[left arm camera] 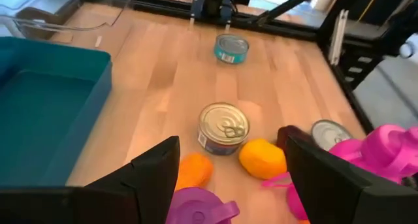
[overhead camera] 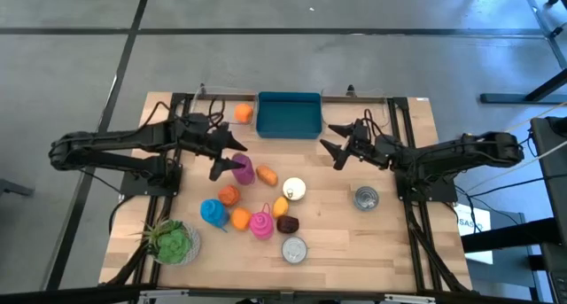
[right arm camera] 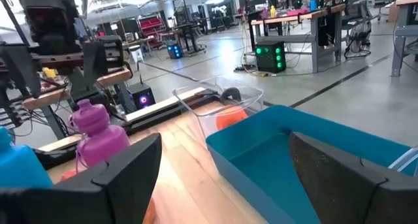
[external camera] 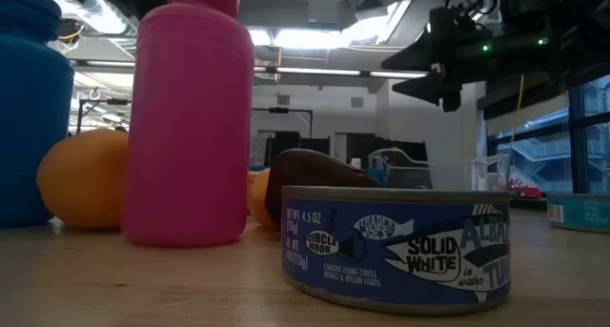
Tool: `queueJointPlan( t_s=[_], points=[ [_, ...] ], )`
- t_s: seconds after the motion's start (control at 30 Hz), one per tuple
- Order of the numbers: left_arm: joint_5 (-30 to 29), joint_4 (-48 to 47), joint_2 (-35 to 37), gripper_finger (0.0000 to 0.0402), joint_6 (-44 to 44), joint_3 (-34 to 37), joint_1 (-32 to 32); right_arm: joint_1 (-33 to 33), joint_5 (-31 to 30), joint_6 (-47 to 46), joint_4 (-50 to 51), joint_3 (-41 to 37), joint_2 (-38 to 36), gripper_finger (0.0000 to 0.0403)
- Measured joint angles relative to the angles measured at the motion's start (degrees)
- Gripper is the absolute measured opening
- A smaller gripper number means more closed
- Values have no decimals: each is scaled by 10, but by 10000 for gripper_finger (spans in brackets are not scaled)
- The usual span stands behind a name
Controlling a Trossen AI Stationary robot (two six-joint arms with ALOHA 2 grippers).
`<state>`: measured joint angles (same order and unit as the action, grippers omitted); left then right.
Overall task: Pick & Place Food Item
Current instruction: Put the violet water bottle into the blue bin
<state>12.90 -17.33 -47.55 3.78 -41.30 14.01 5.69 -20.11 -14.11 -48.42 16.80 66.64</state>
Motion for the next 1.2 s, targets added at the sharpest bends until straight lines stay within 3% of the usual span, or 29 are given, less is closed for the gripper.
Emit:
queueJointPlan(
  t_s=[0.17,0.5,0.73,0.93,1.2],
  points=[
    [-76,-40,0,267,-10,0,-28,0,0,0,-23,0,11,334],
    [-145,-70,-5,267,-16,2,-46,0,0,0,-26,0,12,334],
    [-138,-42,-4,267,3,34,-46,0,0,0,-26,0,12,334],
    [-82,-31,-4,267,8,37,-46,0,0,0,-26,0,12,334],
    [-80,-75,-2,267,-9,9,-46,0,0,0,-25,0,12,334]
  ],
)
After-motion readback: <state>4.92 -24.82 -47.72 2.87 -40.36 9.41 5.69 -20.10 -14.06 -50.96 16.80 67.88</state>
